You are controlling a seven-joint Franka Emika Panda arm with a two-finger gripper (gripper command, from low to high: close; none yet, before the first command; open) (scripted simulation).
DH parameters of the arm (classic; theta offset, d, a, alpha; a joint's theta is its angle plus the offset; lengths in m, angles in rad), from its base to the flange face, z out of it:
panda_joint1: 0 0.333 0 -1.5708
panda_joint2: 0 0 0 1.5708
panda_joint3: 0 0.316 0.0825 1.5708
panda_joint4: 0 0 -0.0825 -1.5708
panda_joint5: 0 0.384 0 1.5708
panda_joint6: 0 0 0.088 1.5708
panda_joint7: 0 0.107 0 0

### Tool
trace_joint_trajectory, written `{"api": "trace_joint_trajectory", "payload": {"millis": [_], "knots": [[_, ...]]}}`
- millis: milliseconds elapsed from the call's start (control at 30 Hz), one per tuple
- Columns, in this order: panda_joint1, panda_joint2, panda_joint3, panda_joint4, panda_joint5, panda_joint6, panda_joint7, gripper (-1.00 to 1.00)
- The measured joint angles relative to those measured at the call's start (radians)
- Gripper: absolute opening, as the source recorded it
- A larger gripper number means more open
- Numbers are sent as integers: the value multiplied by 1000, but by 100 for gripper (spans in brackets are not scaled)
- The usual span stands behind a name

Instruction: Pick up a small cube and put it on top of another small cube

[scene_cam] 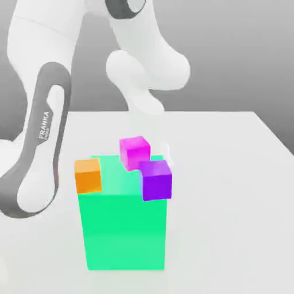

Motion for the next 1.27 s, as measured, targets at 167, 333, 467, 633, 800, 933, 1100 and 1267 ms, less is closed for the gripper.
{"api": "trace_joint_trajectory", "payload": {"millis": [167, 333, 467, 633, 800, 933, 1100, 1267], "knots": [[5, -19, -8, -5, -7, -15, 5, -100], [64, -188, -30, -52, -65, -134, 34, -100], [131, -335, 6, -102, -106, -225, 38, -100], [219, -518, 64, -165, -158, -338, 43, -100], [307, -700, 113, -227, -207, -452, 46, -100], [347, -845, 167, -277, -241, -545, 46, -100], [382, -949, 227, -358, -264, -565, 39, -100], [382, -913, 232, -424, -265, -463, 38, 100]]}}
